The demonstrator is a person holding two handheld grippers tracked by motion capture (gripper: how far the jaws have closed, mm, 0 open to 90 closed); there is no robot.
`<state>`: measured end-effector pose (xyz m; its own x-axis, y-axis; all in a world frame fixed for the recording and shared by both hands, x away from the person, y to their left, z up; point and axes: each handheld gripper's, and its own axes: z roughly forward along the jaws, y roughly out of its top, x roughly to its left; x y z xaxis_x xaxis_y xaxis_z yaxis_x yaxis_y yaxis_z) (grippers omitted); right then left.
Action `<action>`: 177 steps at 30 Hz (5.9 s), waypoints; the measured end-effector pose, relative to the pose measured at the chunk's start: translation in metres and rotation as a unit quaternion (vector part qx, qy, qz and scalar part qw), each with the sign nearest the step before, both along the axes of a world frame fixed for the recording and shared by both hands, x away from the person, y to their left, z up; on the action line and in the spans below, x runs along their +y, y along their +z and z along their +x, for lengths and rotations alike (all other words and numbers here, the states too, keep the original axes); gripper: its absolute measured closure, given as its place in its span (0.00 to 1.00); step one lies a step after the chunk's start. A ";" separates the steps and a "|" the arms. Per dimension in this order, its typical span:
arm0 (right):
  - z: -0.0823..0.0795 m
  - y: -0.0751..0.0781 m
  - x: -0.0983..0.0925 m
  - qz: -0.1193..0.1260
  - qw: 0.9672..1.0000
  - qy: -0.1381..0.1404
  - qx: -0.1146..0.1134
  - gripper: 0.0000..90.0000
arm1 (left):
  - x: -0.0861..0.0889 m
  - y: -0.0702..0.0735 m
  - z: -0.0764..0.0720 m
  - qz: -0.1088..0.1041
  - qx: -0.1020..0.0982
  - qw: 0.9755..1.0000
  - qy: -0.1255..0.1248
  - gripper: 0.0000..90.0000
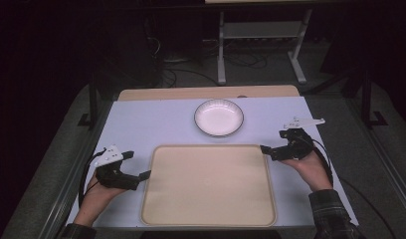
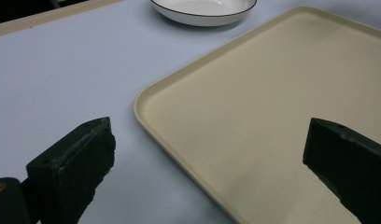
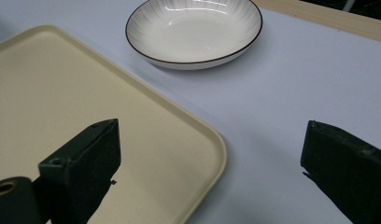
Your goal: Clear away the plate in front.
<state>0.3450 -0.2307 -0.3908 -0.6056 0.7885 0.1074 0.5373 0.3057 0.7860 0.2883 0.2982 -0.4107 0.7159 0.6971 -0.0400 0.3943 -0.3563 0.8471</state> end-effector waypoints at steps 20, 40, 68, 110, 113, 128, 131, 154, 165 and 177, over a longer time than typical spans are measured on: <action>0.034 -0.003 0.014 -0.003 1.000 0.000 0.025 0.08 | 0.003 0.000 0.000 -0.011 0.001 1.000 0.000 0.02; 0.070 0.002 0.030 0.000 0.999 0.005 0.052 0.14 | 0.004 0.000 0.000 -0.014 0.000 1.000 0.000 0.02; 0.132 -0.007 0.056 -0.003 0.994 -0.006 0.113 0.24 | 0.005 0.001 0.000 -0.021 -0.003 1.000 0.000 0.02; 0.171 -0.052 0.078 -0.012 0.984 -0.025 0.178 0.59 | 0.004 0.000 -0.001 -0.012 -0.003 1.000 -0.001 0.02; 0.171 -0.052 0.077 -0.010 0.983 -0.024 0.180 0.59 | 0.004 0.000 -0.001 -0.013 -0.003 1.000 0.000 0.02; 0.173 -0.053 0.069 0.021 0.980 -0.040 0.196 0.71 | 0.004 0.000 -0.001 -0.010 -0.002 1.000 -0.001 0.02; 0.173 -0.052 0.067 0.024 0.979 -0.042 0.198 0.73 | 0.004 0.000 -0.001 -0.010 -0.004 1.000 -0.002 0.02; 0.170 -0.043 0.065 0.049 0.984 -0.033 0.169 0.88 | 0.005 0.000 -0.002 -0.009 -0.005 1.000 0.000 0.02; 0.167 -0.036 0.065 0.084 0.985 -0.025 0.147 0.94 | 0.005 0.000 -0.002 -0.008 -0.005 1.000 0.002 0.02; 0.167 -0.020 0.076 0.065 0.992 -0.015 0.110 0.96 | 0.006 0.000 -0.002 -0.008 -0.006 1.000 0.002 0.02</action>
<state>0.5120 -0.1548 -0.4110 -0.5326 0.7767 0.3364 0.7072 0.1899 0.6811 0.2861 0.3039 -0.4103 0.7134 0.6994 -0.0437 0.3861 -0.3403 0.8574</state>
